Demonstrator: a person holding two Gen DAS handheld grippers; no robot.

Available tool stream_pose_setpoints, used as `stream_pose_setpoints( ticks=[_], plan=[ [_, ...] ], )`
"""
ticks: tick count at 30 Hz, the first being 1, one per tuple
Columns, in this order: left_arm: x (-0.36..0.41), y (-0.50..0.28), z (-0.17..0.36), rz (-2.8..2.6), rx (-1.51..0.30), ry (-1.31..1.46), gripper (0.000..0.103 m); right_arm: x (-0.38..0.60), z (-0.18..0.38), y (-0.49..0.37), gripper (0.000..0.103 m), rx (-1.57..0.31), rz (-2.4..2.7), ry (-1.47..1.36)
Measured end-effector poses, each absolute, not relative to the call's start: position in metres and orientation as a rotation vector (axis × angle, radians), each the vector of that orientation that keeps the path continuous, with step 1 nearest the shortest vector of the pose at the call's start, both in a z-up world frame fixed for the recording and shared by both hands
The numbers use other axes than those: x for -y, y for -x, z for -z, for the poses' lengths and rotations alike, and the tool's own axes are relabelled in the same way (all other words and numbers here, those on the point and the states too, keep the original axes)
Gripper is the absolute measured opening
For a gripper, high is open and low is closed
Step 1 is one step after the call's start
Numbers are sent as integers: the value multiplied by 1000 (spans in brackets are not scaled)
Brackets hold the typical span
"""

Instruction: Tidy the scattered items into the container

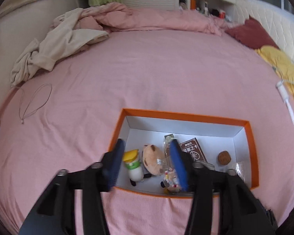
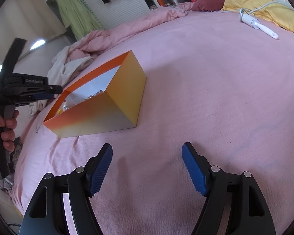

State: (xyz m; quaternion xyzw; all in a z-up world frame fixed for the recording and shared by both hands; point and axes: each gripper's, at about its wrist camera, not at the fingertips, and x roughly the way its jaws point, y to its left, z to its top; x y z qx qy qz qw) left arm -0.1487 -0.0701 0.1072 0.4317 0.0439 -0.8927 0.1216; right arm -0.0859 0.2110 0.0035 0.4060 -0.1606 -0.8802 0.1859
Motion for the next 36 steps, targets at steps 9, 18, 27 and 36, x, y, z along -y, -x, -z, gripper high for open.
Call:
stream_pose_setpoints(
  ticks=[9, 18, 27, 36],
  plan=[
    [110, 125, -62, 2549, -438, -1434, 84, -211, -4, 85, 74, 463, 2476, -1140],
    [38, 115, -39, 2571, -504, -1666, 84, -210, -4, 84, 74, 463, 2476, -1142],
    [42, 108, -99, 2837, -625, -1134, 85, -214, -4, 84, 74, 495, 2463, -1133],
    [81, 166, -69, 2551, -183, -1576, 85, -214, -5, 84, 74, 487, 2466, -1136]
  ],
)
